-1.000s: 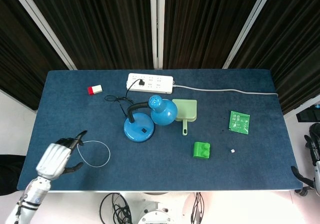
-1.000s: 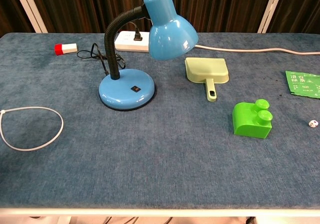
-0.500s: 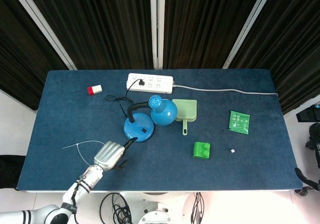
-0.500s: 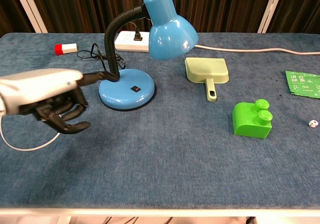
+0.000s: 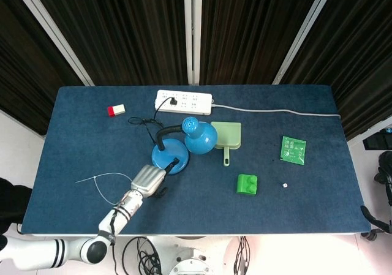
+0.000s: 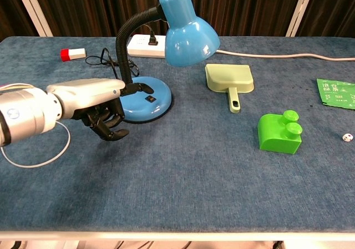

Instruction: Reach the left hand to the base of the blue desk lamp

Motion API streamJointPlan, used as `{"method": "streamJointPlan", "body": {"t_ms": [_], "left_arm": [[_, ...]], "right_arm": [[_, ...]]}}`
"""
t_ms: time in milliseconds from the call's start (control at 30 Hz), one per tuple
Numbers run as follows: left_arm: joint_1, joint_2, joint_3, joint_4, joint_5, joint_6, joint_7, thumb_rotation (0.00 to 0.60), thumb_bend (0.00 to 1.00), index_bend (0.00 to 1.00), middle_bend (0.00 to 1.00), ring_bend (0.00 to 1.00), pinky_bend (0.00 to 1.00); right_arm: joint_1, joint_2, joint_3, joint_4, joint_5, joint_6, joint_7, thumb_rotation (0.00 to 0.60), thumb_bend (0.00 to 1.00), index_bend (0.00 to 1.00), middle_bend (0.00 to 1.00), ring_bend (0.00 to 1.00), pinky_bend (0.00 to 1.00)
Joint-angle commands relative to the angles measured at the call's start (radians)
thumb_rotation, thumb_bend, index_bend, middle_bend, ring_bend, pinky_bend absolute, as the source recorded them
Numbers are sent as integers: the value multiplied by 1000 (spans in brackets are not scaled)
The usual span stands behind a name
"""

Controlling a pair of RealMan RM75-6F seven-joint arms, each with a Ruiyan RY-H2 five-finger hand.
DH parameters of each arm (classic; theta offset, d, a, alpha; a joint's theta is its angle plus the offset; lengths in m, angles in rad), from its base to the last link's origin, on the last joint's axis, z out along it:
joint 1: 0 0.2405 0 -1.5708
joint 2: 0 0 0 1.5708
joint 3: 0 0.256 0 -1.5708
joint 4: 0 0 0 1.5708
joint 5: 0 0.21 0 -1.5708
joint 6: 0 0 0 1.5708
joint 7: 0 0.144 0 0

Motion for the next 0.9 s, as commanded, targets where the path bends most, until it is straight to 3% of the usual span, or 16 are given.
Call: {"method": "streamJointPlan", "body": {"t_ms": [33,900], "left_arm": [[-25,-12,-2,14,-45,3,4,600,409,0,819,802,786],[-93,-30,50,69,-118,21,-31,600,428,0,820,802,795]], "right_arm": [[-1,3,-1,-2,1,-1,4,600,155,0,0,0,0],[2,3,-4,3,5,-18,14,600,155,0,0,0,0]]}}
